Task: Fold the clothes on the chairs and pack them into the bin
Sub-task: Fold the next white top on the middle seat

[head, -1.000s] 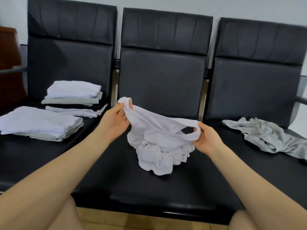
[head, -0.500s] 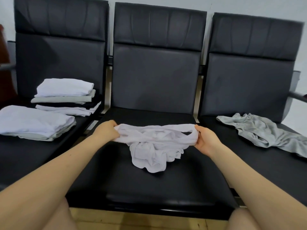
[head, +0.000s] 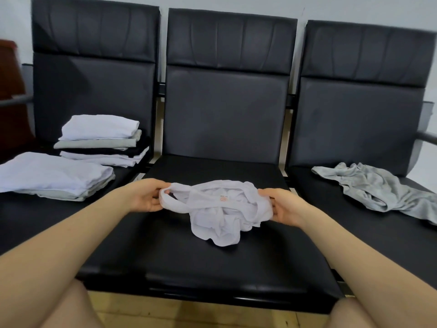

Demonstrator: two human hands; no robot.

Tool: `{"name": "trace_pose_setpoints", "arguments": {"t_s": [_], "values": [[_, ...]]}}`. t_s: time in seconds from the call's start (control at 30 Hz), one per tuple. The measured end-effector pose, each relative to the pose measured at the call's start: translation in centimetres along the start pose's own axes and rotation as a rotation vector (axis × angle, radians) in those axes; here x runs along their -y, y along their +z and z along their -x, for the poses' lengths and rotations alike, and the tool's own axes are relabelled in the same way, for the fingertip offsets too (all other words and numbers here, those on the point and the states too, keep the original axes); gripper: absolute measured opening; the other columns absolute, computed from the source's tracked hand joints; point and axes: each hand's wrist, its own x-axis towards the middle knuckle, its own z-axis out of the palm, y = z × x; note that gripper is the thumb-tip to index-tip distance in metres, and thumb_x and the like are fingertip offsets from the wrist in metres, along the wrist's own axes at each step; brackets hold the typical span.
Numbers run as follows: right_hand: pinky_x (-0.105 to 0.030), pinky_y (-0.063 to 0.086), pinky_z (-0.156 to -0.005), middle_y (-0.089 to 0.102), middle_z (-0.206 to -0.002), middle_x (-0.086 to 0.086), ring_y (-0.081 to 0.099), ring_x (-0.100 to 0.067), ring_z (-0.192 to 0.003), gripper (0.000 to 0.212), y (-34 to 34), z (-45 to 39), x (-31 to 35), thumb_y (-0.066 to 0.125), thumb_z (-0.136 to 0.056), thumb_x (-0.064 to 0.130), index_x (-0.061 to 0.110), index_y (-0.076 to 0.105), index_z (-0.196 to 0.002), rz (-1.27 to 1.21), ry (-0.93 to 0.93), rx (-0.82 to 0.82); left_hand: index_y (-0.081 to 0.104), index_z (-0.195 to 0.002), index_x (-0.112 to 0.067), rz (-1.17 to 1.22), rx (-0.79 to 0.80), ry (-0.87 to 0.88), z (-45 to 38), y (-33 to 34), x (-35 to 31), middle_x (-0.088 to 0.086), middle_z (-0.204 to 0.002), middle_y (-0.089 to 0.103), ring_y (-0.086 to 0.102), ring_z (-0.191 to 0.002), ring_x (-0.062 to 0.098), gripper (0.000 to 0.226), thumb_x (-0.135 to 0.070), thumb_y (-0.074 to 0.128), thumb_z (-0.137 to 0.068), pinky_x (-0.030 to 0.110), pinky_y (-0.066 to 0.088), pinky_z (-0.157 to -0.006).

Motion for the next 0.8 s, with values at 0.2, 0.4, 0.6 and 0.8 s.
{"name": "trace_pose_setpoints", "arguments": {"t_s": [0.2, 0.4, 0.6, 0.8], "values": [[-0.037, 0.058, -0.072, 0.073, -0.109, -0.010, 0.071, -0.026, -0.097, 0.045, -0.4, 2.7, 1.1, 0.073, -0.079, 0.015, 0.011, 0.059, -0.121, 0.189, 0.124, 0.179, 0.065, -0.106, -0.010, -0.397, -0.309, 0.372, 3.6, 2.5, -1.3, 0.011, -0.106, 0.061, 0.059, -0.092, 0.022, 0.019, -0.004, 0.055, -0.091, 0.030, 0.053, -0.066], [-0.035, 0.053, -0.084, 0.065, -0.109, -0.013, 0.064, -0.024, -0.101, 0.021, 0.7, 5.0, 4.6, 0.050, -0.099, 0.018, 0.007, 0.060, -0.113, -0.479, -0.408, -0.003, 0.057, -0.089, -0.013, 0.534, 0.146, 0.366, 8.2, 4.7, -5.6, 0.003, -0.060, 0.055, 0.059, -0.056, 0.017, 0.008, -0.017, 0.055, -0.095, 0.031, 0.050, -0.055], [-0.028, 0.052, -0.076, 0.066, -0.095, -0.001, 0.064, -0.014, -0.086, 0.020, 1.5, 11.3, 11.3, 0.048, -0.098, 0.011, 0.019, 0.059, -0.113, -0.417, -0.754, 0.128, 0.040, -0.142, -0.025, 0.416, 0.088, 0.777, 13.4, 6.1, -11.2, 0.007, -0.129, 0.054, 0.059, -0.110, 0.022, 0.054, -0.002, 0.046, -0.094, 0.037, 0.052, -0.083], [-0.038, 0.055, -0.088, 0.067, -0.111, 0.004, 0.064, -0.018, -0.101, 0.036, 2.7, 17.2, 16.5, 0.055, -0.089, 0.006, 0.023, 0.063, -0.121, 0.208, -0.999, -0.198, 0.053, -0.131, -0.018, 0.350, -0.026, 0.974, 19.1, 8.2, -15.8, 0.008, -0.127, 0.054, 0.058, -0.112, 0.021, 0.051, 0.009, 0.046, -0.089, 0.033, 0.048, -0.097]]}}
